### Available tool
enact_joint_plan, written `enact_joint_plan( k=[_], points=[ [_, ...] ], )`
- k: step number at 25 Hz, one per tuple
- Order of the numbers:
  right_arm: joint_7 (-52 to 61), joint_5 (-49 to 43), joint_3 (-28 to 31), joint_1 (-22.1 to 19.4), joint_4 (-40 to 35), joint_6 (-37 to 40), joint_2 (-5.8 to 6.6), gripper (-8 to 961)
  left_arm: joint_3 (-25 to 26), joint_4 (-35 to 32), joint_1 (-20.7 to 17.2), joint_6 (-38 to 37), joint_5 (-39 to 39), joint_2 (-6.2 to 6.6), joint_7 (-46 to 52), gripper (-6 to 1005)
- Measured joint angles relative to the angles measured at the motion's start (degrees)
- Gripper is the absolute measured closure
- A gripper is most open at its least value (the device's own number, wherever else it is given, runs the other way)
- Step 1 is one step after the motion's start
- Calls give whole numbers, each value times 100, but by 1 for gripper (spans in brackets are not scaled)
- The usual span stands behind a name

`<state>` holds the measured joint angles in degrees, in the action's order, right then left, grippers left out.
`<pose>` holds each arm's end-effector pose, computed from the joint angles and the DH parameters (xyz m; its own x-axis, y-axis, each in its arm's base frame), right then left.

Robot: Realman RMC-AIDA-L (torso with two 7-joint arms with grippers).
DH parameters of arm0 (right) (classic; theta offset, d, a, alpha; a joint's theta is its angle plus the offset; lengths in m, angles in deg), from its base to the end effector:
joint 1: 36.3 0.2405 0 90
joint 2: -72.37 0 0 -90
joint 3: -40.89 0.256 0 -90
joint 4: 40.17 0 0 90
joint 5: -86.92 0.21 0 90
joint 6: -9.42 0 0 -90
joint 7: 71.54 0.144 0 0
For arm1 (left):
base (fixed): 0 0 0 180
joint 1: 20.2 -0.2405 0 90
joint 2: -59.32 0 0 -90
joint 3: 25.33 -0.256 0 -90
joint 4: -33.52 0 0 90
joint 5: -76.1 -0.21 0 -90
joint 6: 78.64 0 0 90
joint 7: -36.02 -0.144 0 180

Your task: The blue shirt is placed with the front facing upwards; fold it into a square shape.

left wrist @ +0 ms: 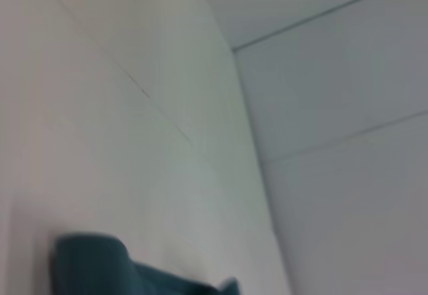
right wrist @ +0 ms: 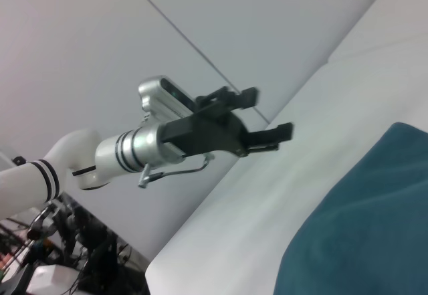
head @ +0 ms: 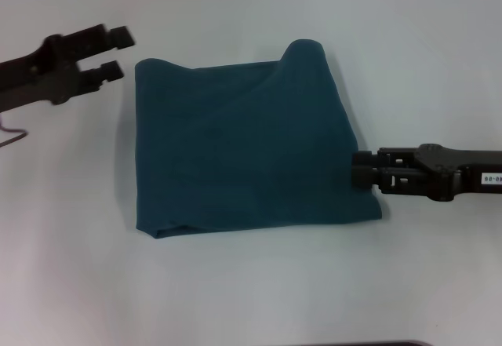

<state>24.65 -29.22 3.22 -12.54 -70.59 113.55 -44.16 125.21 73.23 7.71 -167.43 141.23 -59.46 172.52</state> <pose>0.2901 0.2598 0.0015 0.4911 -0.7256 -0.4820 -0.6925 -0.6609 0.2893 -0.2872 0.3306 0.0317 -0.0829 0.8435 0.5307 0.9203 -0.1395 0.3655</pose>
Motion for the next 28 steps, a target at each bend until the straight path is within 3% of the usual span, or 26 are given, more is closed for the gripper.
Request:
enact_joint_plan(
  k=[5,10,18,28],
  points=[
    [-11,-14,28,-62,7,25,-7,325,-802,-24,251,1229,-4,-247,-586,202],
    [1,-16,33,-28,12,30,-11,319,-1720,-1,425,2102,-15,-272,-948,202],
    [-3,-9,76,-13,83,23,-10,310,-2144,60,417,3332,-46,-412,-1089,202],
    [59,-5,195,-51,95,40,-1,299,-2320,11,446,3441,-221,-433,-1073,246]
  ],
)
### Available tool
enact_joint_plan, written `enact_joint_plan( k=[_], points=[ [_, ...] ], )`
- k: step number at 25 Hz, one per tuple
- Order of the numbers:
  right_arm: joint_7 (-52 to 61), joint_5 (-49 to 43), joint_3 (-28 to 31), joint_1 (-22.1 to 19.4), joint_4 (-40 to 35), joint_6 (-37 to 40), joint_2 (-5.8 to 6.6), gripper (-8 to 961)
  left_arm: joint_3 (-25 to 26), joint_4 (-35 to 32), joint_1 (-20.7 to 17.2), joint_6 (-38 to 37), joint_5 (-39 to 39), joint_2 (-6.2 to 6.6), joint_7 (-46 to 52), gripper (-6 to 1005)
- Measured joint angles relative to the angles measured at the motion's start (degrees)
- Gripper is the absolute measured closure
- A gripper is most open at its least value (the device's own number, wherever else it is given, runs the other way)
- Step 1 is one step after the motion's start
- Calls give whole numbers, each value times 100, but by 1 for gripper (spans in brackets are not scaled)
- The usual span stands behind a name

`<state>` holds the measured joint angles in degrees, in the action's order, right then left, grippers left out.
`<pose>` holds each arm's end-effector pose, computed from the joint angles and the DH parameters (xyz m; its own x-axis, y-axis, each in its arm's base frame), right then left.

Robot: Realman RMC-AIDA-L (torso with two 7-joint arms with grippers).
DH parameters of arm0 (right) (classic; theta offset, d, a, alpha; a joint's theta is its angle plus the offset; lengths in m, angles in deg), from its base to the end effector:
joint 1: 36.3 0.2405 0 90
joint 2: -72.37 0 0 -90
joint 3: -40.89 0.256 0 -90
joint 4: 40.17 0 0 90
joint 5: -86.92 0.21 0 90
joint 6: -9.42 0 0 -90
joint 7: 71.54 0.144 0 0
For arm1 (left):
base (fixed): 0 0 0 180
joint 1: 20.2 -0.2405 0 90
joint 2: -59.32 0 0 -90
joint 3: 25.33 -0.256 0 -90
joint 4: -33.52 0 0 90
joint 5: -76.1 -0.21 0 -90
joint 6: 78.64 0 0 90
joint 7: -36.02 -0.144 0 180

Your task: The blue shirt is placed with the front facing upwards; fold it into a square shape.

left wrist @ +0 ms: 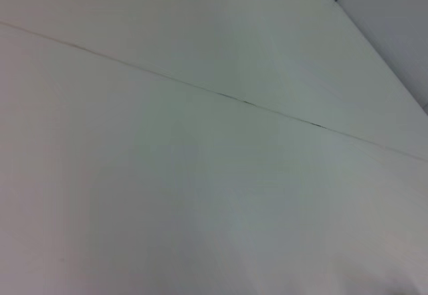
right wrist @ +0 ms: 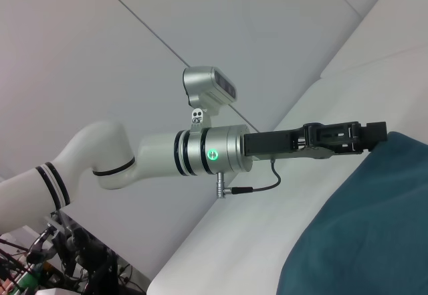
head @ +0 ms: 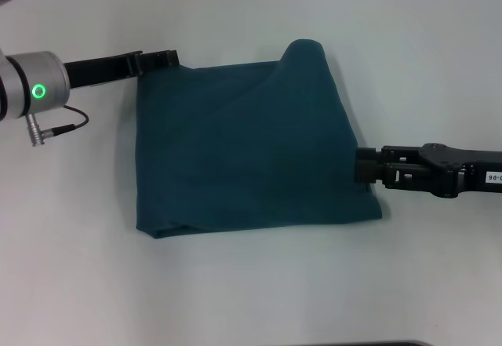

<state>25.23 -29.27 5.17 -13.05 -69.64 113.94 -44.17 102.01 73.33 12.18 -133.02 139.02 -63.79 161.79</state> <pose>0.2930 0.2567 0.0028 0.4494 -0.7391 -0.5019 -0.7085 -0.6370 0.3038 -0.2713 0.3855 -0.0359 0.3278 0.7606 0.5603 0.9443 -0.2822 -0.1692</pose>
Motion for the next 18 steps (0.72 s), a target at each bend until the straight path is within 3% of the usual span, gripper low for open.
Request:
enact_joint_plan(
  k=[7,18],
  points=[
    [8,0,49,-8,64,11,29,291,-243,116,48,-173,-86,-9,109,325],
    [8,-9,163,-13,134,16,49,279,-242,194,9,-170,-90,-31,242,565]
  ],
)
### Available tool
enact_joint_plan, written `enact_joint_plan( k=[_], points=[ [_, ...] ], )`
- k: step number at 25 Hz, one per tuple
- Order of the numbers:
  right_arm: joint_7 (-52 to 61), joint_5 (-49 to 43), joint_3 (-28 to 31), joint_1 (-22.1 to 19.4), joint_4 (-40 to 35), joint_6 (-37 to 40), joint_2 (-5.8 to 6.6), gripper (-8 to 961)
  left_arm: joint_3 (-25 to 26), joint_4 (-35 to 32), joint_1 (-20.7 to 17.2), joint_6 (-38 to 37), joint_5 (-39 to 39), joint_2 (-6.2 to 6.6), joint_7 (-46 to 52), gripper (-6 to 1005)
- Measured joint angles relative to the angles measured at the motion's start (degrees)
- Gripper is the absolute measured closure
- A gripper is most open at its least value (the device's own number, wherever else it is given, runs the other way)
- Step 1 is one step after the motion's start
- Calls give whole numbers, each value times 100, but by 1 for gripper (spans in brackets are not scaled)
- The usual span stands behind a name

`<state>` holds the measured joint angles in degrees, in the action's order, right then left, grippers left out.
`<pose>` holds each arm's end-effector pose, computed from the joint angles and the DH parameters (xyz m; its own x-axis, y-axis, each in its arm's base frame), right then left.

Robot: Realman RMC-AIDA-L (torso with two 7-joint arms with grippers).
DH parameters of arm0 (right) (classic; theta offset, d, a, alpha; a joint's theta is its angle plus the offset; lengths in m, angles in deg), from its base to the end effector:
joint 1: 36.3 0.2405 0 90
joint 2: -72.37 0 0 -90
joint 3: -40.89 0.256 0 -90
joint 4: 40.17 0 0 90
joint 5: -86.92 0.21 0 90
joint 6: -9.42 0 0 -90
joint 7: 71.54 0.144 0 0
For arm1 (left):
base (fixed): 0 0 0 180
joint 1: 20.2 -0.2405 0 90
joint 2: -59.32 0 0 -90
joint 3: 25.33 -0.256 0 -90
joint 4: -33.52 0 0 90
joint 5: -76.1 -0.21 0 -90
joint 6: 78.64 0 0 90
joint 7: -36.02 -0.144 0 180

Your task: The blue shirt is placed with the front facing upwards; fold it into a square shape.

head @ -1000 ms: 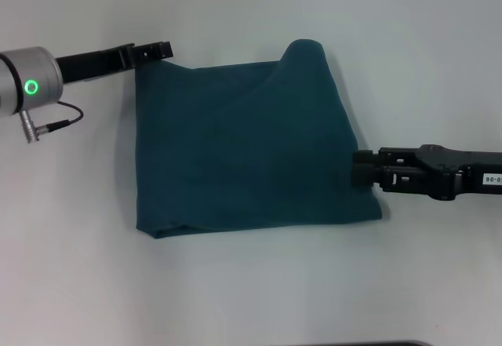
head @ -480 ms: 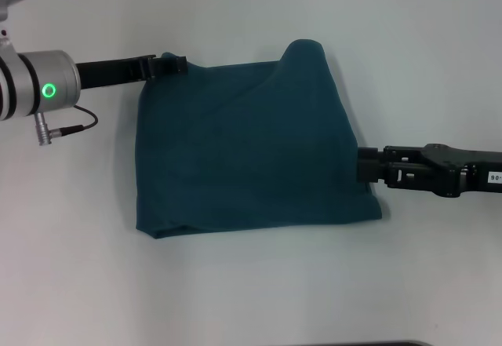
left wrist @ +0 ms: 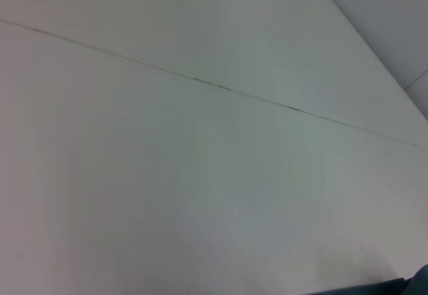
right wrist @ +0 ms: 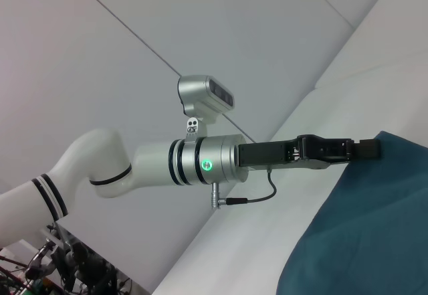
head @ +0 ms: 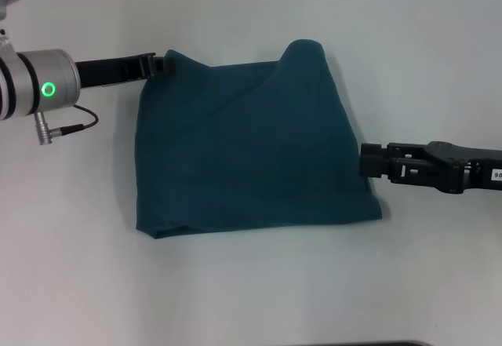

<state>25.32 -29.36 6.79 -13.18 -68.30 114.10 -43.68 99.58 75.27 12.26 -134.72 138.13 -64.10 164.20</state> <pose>0.2962 0.2556 0.0056 0.4202 -0.7454 -0.5175 -0.7194 -0.6212 0.3107 -0.2601 0.3843 -0.0402 0.3467 0.7755 0.5276 0.9370 -0.3121 -0.1570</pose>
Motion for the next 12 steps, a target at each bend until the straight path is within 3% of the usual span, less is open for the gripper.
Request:
enact_joint_plan(
  k=[3,8,12],
  points=[
    [0,-12,-2,4,0,0,-10,276,26,0,-5,2,14,-7,2,778],
    [0,-17,-3,-2,0,-5,-14,270,376,-3,-70,-56,46,5,106,948],
    [0,-18,-1,-3,0,-15,-22,266,446,-51,-93,-85,44,35,161,945]
  ],
)
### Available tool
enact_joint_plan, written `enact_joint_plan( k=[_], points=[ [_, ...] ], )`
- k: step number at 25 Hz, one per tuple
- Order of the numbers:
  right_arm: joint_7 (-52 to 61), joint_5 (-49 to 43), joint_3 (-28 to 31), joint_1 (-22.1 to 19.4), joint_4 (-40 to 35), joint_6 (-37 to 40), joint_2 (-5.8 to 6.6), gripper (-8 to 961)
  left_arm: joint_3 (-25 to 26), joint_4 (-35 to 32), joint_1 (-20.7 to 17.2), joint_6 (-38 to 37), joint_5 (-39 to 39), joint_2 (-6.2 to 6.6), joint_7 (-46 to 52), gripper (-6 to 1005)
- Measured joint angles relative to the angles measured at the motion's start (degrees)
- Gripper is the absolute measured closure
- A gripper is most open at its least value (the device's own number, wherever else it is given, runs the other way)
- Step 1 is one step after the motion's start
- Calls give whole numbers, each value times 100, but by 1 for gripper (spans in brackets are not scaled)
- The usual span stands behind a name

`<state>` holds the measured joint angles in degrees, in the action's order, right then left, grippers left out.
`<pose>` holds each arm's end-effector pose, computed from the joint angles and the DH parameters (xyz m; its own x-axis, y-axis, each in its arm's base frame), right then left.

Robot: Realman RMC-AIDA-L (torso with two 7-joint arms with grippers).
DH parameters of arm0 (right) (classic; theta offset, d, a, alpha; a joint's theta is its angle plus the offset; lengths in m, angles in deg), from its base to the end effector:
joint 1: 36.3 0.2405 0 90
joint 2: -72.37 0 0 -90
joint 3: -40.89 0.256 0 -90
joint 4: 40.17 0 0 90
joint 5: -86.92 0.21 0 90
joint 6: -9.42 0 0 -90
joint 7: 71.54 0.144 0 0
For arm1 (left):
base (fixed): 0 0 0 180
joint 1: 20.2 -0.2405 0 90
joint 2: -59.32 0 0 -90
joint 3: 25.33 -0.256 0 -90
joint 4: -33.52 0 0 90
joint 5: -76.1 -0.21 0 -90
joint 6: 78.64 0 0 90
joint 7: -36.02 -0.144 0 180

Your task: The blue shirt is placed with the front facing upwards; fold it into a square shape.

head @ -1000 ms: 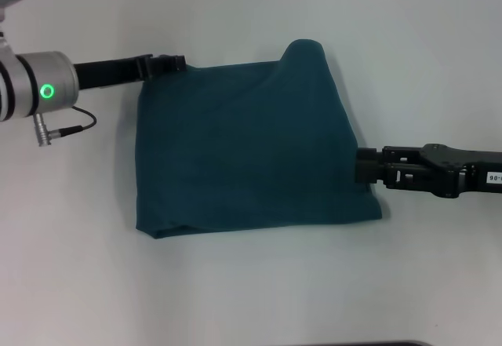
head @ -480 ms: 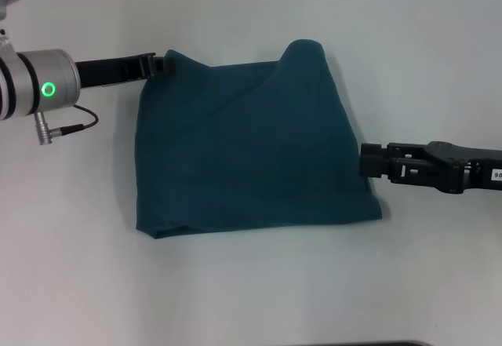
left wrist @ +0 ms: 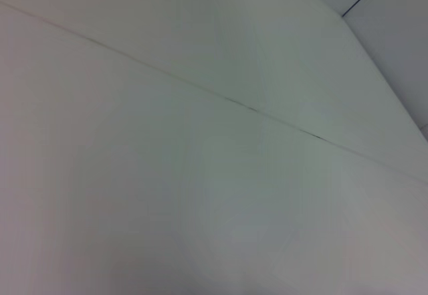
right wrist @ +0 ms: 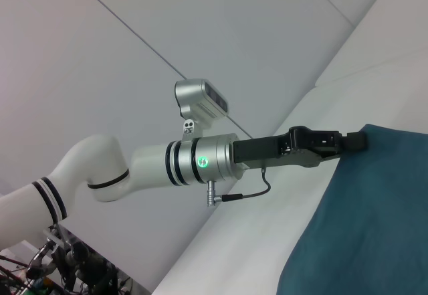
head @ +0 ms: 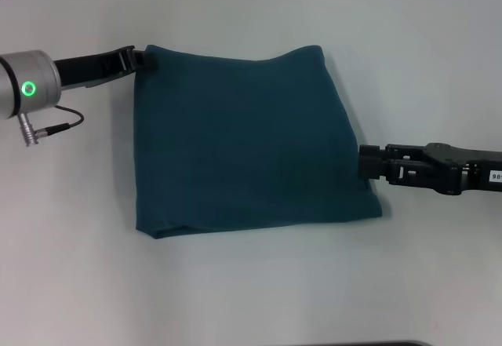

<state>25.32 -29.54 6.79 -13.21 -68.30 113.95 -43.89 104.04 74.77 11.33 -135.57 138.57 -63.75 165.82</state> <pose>0.2960 0.2551 0.0039 0.4190 -0.7475 -0.5154 -0.7207 -0.6191 0.3120 -0.2739 0.3822 -0.0281 0.2480 0.7770 0.5785 0.9677 -0.2269 -0.1101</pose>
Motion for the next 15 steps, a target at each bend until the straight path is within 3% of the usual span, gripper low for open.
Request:
enact_joint_plan(
  k=[5,11,15],
  points=[
    [0,0,-3,24,7,-1,-11,260,-43,-10,2,-58,-30,9,-19,929],
    [0,0,3,19,9,2,-8,253,-41,-138,54,-212,-39,118,5,907],
    [0,1,3,18,9,7,3,249,162,216,-165,-276,2,114,195,892]
  ],
)
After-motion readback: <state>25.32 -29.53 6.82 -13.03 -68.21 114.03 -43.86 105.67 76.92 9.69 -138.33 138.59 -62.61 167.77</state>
